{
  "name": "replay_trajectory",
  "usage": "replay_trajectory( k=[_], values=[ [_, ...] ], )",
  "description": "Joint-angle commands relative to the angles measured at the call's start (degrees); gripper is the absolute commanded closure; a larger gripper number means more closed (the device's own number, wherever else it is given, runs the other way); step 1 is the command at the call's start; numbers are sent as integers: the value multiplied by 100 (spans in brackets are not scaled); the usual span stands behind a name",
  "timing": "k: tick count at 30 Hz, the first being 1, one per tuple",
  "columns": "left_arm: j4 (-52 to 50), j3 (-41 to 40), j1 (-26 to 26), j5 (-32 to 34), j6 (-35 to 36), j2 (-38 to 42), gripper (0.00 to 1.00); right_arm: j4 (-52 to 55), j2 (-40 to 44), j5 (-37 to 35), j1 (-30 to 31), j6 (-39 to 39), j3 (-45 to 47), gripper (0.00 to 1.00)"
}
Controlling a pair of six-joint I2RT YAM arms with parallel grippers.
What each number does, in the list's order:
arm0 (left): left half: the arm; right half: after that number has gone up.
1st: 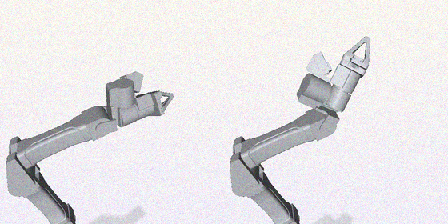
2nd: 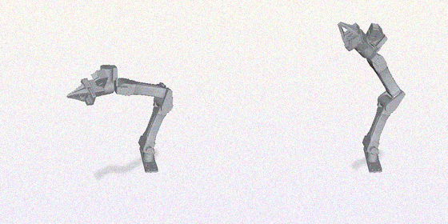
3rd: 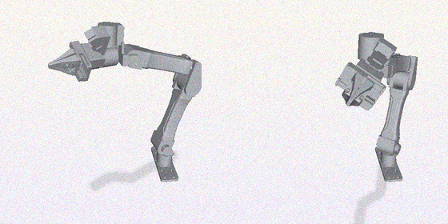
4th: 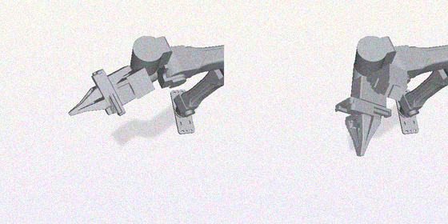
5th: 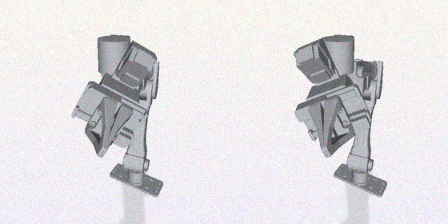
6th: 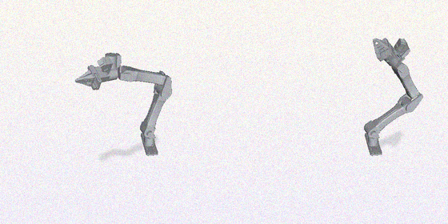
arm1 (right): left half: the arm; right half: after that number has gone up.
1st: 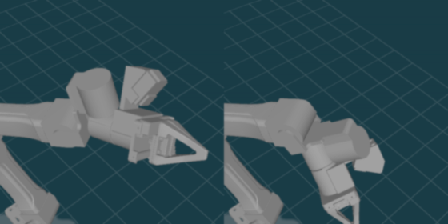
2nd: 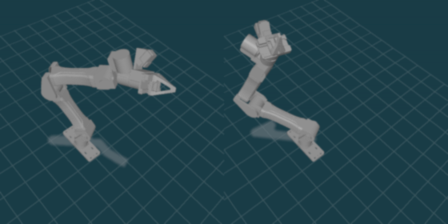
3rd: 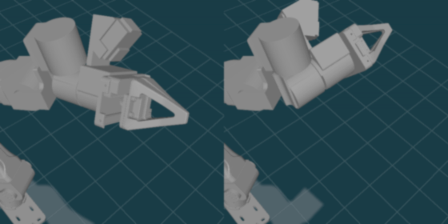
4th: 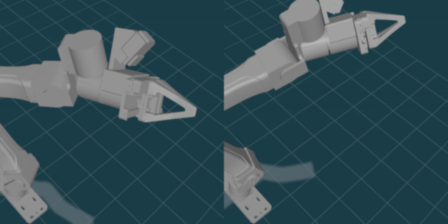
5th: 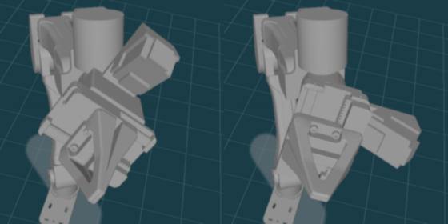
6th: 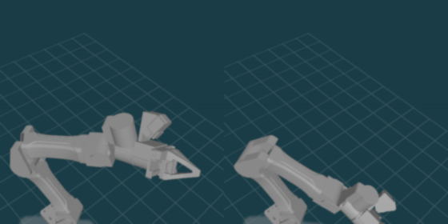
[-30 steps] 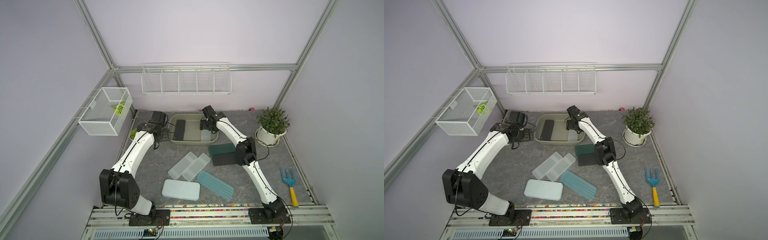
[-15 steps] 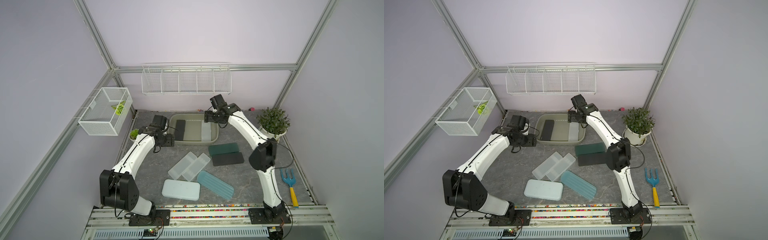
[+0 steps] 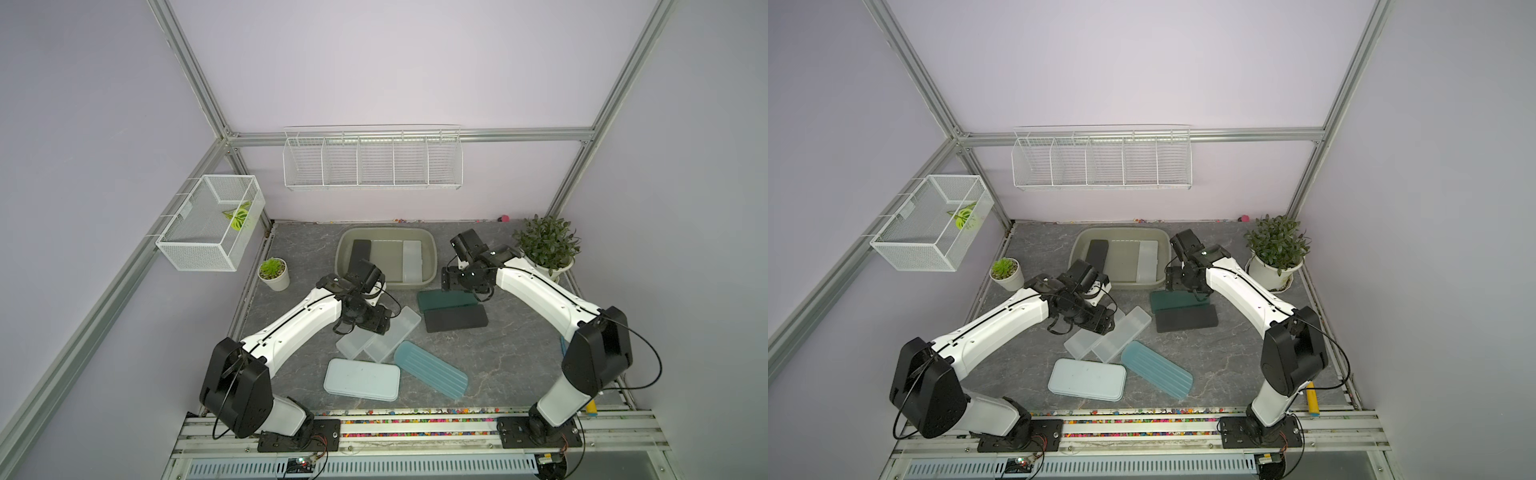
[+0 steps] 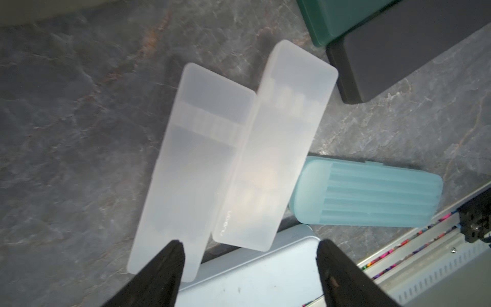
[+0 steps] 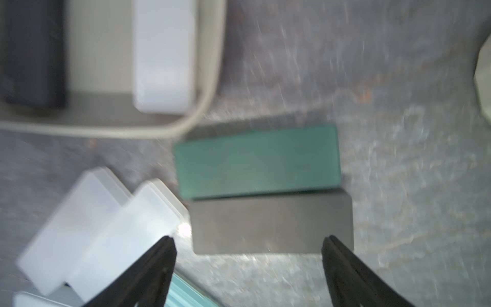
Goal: Put the pencil case into the storage box
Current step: Place the pencil case at the storage box, then pick up the pencil case from the center of the board.
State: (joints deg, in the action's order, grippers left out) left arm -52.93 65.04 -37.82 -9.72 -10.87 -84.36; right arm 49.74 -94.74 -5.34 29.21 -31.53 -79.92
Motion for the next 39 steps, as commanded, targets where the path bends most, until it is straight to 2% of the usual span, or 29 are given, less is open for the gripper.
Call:
replay_trajectory(
  k=[1, 19, 24, 39],
  values=[
    [276, -43, -213, -36, -336, -285, 16, 10, 592, -15, -23, -165, 309, 9],
    [680, 547, -445, 22, -240, -1632, 14, 359, 1359, -353, -167, -223, 1004, 8],
    [679, 658, -445, 85, -187, -1866, 13, 383, 1441, -379, -233, -222, 1033, 8],
    [714, 821, -592, -259, -90, -2269, 13, 405, 1397, -382, -283, -250, 1022, 8]
  ],
)
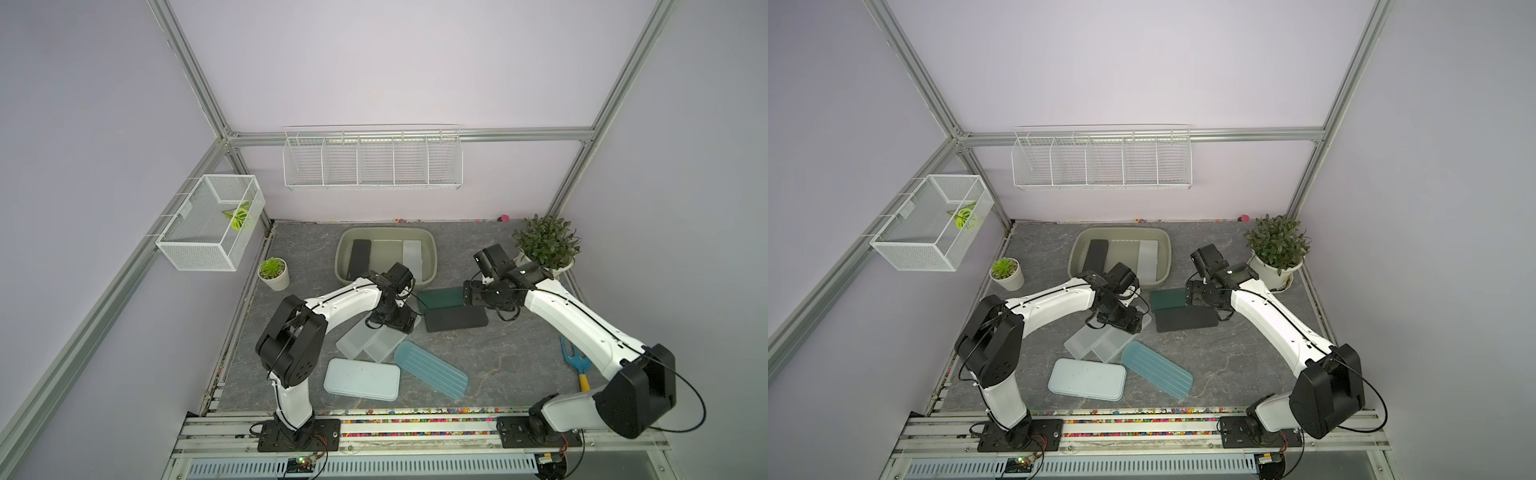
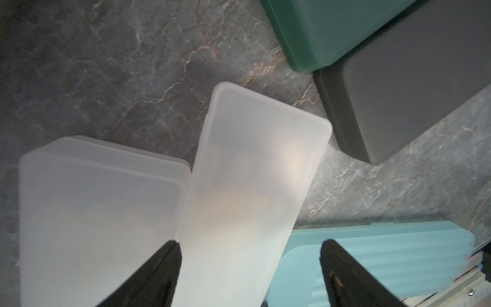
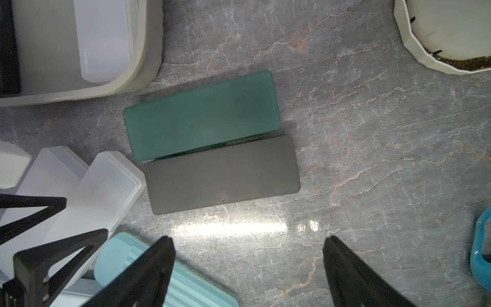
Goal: Put the pencil case into the storage box
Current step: Pick up the pencil case from the center of the board.
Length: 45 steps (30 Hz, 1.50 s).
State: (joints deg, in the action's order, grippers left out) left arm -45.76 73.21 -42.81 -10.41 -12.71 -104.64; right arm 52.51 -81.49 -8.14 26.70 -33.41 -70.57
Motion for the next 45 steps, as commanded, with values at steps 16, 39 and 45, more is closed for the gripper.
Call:
replay_trajectory(
  k=[16, 39, 45],
  values=[
    [-197, 436, -160, 485, 159, -693, 8, 151, 120, -65, -45, -44, 169, 8],
    [-1354, 2194, 17, 2010, 214, -143, 39, 57, 310, -73, -168, -35, 221, 9],
    [-1792, 3813, 667, 2003, 483, -638, 37, 56, 215, 13, -218, 44, 107, 9]
  ],
)
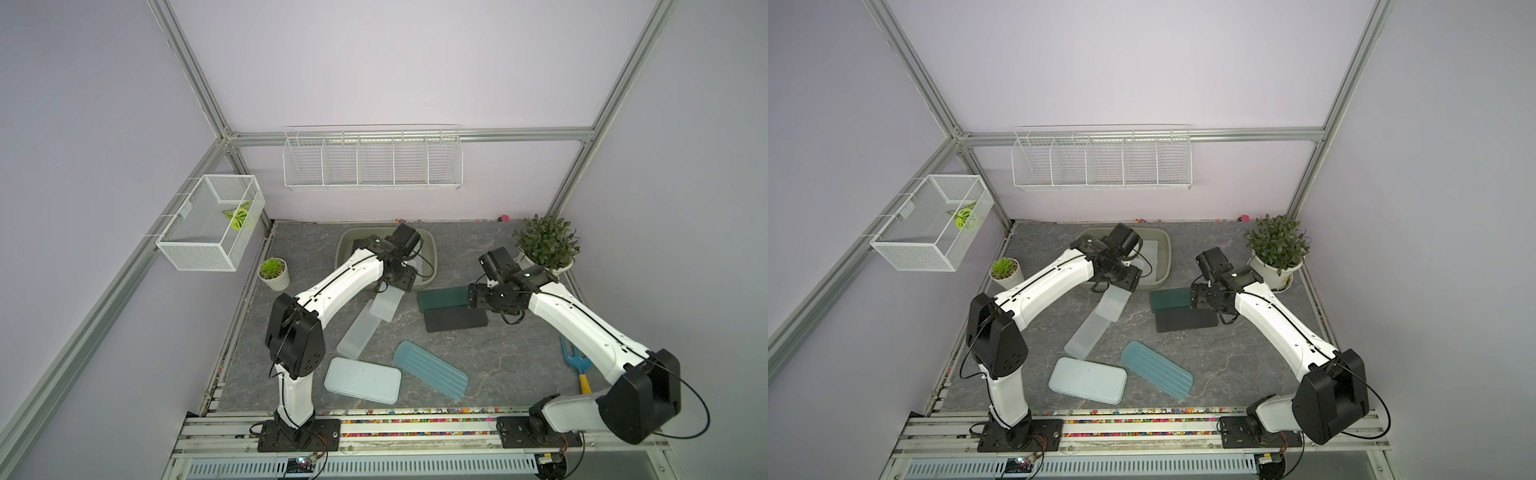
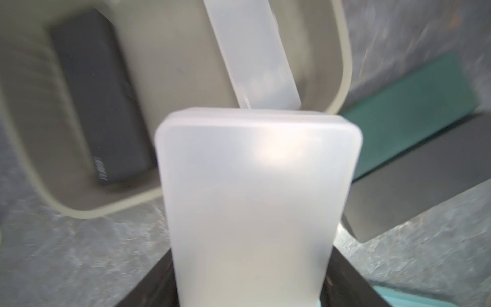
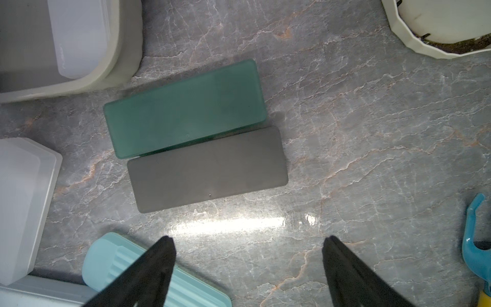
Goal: Put the pencil case into the storage box
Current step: Pick up the pencil case from the center of the board, then place the pencil case at the storage box.
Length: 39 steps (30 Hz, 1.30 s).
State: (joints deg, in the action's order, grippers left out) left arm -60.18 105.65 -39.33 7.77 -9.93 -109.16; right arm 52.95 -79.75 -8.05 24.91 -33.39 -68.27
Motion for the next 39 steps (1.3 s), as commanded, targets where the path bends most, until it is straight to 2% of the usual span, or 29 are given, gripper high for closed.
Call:
replay_trajectory(
  k=[1, 5, 8, 18, 23, 27, 39],
  values=[
    [-360, 950, 467, 205, 256, -369, 37, 19, 25, 27, -37, 56, -142, 9],
    [-426, 2485, 900, 275, 276, -1319, 37, 25, -44, 178, -44, 71, -149, 9],
    [-233, 3097, 1061, 279, 233, -1871, 37, 31, -81, 280, -39, 78, -125, 9],
    [480, 3559, 1156, 115, -1, -2943, 36, -32, -289, 415, -39, 87, -182, 9],
    [493, 3979, 1205, -92, -154, -3584, 36, -39, -408, 469, -58, 120, -196, 9],
    [615, 4000, 1254, -347, -304, -3839, 35, -39, -467, 489, -84, 139, -213, 9],
    [782, 4007, 1373, -998, -584, -4255, 13, -30, -649, 504, -166, 155, -334, 9]
  ],
)
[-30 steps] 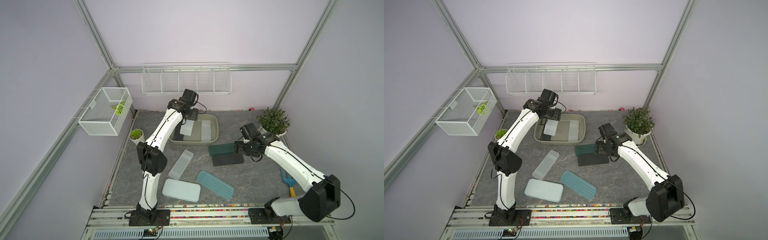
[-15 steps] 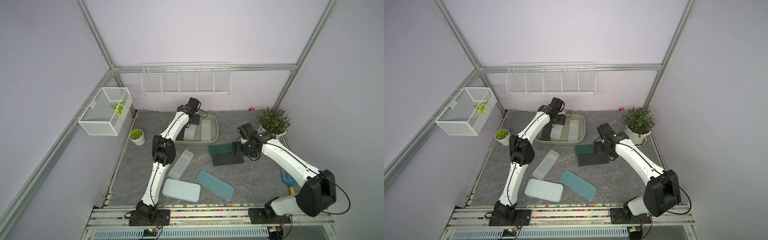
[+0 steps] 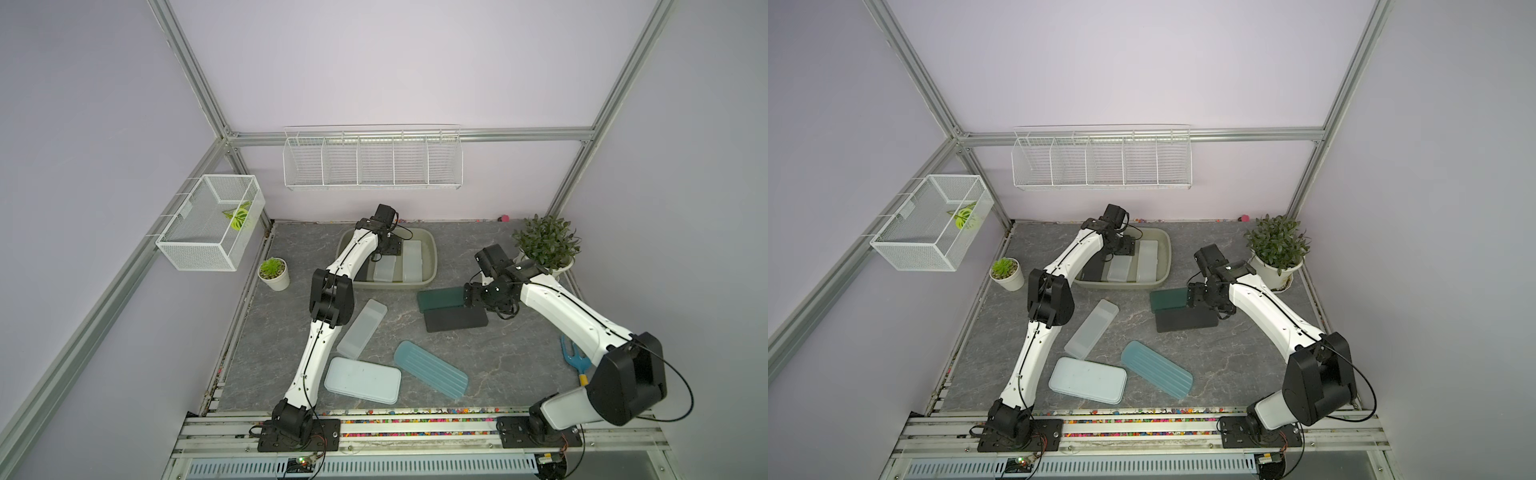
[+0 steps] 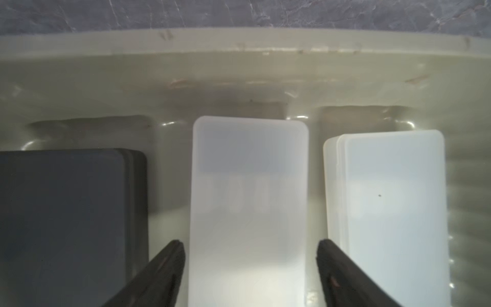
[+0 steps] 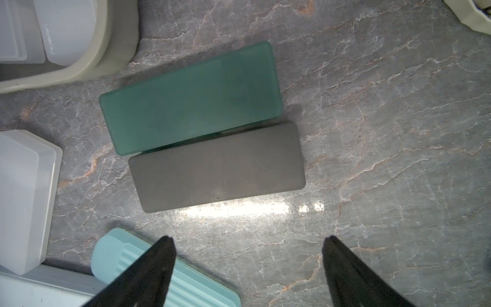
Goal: Put the pencil case into the storage box
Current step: Place the pencil case at the storage box.
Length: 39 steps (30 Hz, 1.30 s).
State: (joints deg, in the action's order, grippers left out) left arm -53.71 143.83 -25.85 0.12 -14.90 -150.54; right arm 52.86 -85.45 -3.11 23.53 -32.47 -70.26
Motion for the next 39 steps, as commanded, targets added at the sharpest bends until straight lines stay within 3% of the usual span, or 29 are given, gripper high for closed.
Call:
replay_trajectory(
  k=[1, 7, 13, 20, 26, 39],
  values=[
    [146, 189, 28, -299, -107, -130, 12, -21, -92, 19, -34, 64, -153, 9],
    [182, 123, 45, -793, -417, -178, 9, -22, -186, 21, -42, 45, -219, 9],
    [531, -644, 45, -1358, -793, 69, 10, -65, -229, 39, -42, -30, -234, 9],
    [83, -952, 132, -1141, -847, 415, 9, -107, -166, 30, -44, -133, -142, 9],
    [251, -1432, 124, -1456, -1046, 833, 9, -127, -131, 21, -42, -163, -58, 9],
    [225, -1448, -114, -1814, -1412, 1053, 8, -175, -164, 42, -42, -207, -76, 9]
  ],
)
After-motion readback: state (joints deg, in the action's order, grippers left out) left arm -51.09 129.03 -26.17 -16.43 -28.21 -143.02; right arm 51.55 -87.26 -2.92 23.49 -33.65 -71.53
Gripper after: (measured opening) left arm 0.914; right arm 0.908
